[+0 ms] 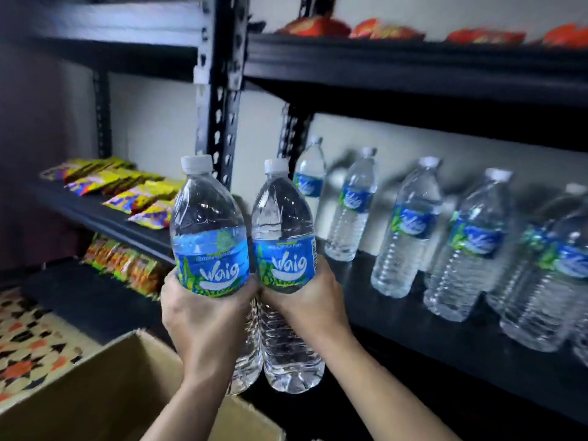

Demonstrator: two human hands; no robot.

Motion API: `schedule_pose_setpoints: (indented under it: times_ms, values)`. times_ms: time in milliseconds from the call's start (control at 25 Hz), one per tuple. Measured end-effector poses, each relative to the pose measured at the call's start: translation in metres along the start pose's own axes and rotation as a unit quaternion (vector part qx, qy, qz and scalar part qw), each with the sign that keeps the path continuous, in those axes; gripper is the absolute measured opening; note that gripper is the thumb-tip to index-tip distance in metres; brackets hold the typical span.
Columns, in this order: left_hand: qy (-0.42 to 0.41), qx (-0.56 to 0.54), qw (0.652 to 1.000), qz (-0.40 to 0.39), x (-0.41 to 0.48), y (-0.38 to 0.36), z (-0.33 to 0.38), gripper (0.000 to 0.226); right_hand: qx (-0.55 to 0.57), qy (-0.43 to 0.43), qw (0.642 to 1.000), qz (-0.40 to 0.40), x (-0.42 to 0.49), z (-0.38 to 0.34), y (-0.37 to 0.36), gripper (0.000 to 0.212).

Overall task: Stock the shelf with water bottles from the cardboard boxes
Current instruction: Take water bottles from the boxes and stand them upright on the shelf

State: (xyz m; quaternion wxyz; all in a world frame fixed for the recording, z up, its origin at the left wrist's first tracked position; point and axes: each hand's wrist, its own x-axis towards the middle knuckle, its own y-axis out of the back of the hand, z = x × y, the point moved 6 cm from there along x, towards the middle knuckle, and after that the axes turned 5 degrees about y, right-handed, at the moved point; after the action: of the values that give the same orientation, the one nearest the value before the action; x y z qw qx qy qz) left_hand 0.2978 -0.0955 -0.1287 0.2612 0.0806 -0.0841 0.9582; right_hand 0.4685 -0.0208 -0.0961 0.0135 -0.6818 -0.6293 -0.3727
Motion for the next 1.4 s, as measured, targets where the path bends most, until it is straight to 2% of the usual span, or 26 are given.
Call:
schedule_pose_setpoints:
  times_ms: [160,320,440,560,600,760,920,1040,1160,1280,1400]
  values:
    - [-0.044,-0.022,0.998,-0.046,0.012,-0.047,0.045,0.07,0.007,0.022,0.998,0.064,0.038,-0.014,0.037,0.069]
    - [-0.058,-0.022,0.995,-0.082,0.03,-0.087,0.057,0.078,0.002,0.017,0.995,0.098,0.073,-0.009,0.048,0.07]
    - [-0.067,-0.035,0.992,-0.1,0.047,-0.112,0.064,0.077,0.001,0.003,0.993,0.122,0.103,0.002,0.046,0.075]
    - [-0.075,-0.048,0.988,-0.123,0.065,-0.131,0.069,0.068,0.006,-0.032,0.989,0.148,0.138,0.021,0.044,0.068]
    - [-0.078,-0.052,0.987,-0.128,0.071,-0.136,0.069,0.067,0.01,-0.041,0.986,0.159,0.148,0.028,0.043,0.071]
    - [-0.094,-0.04,0.985,-0.138,0.084,-0.155,0.063,0.067,0.007,-0.086,0.977,0.196,0.172,0.066,0.03,0.106]
    - [-0.104,-0.039,0.983,-0.143,0.085,-0.166,0.06,0.066,0.029,-0.121,0.972,0.197,0.163,0.097,0.015,0.107]
    - [-0.095,-0.038,0.984,-0.142,0.084,-0.171,0.058,0.067,0.032,-0.089,0.97,0.223,0.154,0.101,0.011,0.103]
    - [-0.096,-0.032,0.985,-0.138,0.082,-0.173,0.059,0.07,-0.008,-0.079,0.977,0.199,0.15,0.1,0.007,0.111]
    - [-0.101,-0.02,0.984,-0.147,0.079,-0.174,0.06,0.069,-0.052,-0.1,0.986,0.12,0.136,0.117,0.003,0.12]
    - [-0.104,-0.012,0.982,-0.157,0.073,-0.173,0.059,0.068,-0.036,-0.186,0.98,0.064,0.11,0.148,-0.005,0.104]
